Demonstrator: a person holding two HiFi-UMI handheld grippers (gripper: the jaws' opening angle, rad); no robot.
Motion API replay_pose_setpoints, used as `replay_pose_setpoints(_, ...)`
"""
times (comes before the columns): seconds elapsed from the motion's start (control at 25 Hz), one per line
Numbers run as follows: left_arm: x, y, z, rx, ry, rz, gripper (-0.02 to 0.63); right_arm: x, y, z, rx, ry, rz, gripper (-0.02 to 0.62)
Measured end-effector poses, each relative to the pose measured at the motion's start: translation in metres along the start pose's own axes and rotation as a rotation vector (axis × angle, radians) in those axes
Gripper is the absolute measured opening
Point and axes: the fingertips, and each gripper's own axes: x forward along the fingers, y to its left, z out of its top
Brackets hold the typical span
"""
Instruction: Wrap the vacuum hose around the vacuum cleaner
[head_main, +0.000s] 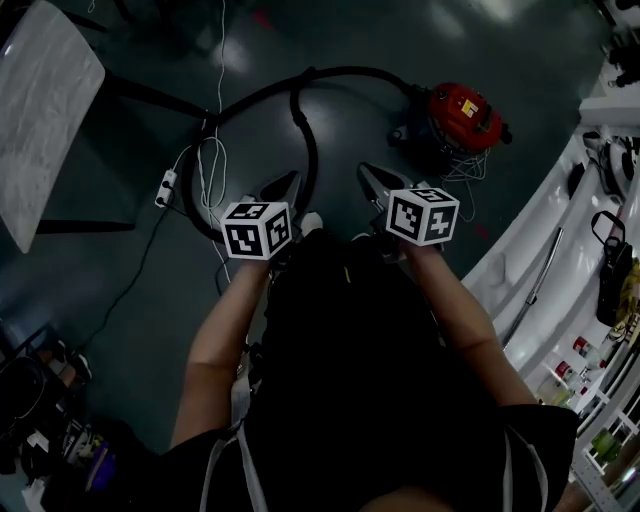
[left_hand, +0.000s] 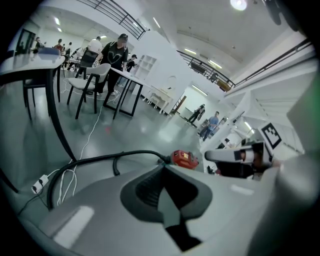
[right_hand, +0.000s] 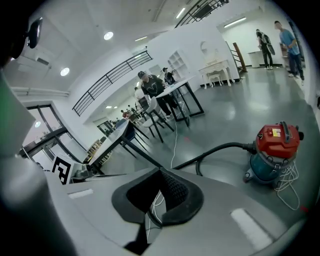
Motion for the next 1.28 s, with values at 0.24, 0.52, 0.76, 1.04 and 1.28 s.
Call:
replay_pose_setpoints(0.24, 0.003, 0.015, -0.005, -0.041, -0.003, 0.025, 0.008, 0.027, 0.000, 0.008, -0.047, 0.052, 0.030, -0.006)
replay_pose_setpoints(0.52, 0.020, 0.038, -0.006, -0.129, -0.033, 0.116, 0.008, 0.059, -0.016, 0.018, -0.087, 0.118, 0.084, -0.006)
replay_pose_setpoints(0.76, 0.066, 0.042, 0.019, -0.164, -0.070, 0.194, 0.008, 0.088, -0.052, 0.037, -0.102, 0.186, 0.113, -0.006)
replay_pose_setpoints(1.04, 0.124, 0.051, 0.022, -0.212, -0.046, 0.209, 0.008, 0.128, -0.090, 0.037, -0.125, 0.283, 0.131, -0.006)
replay_pose_setpoints(1.28, 0.163, 0.074, 0.011, -0.221, -0.028, 0.267, 0.008, 0.164, -0.122, 0.034, -0.103, 0.321, 0.134, -0.006)
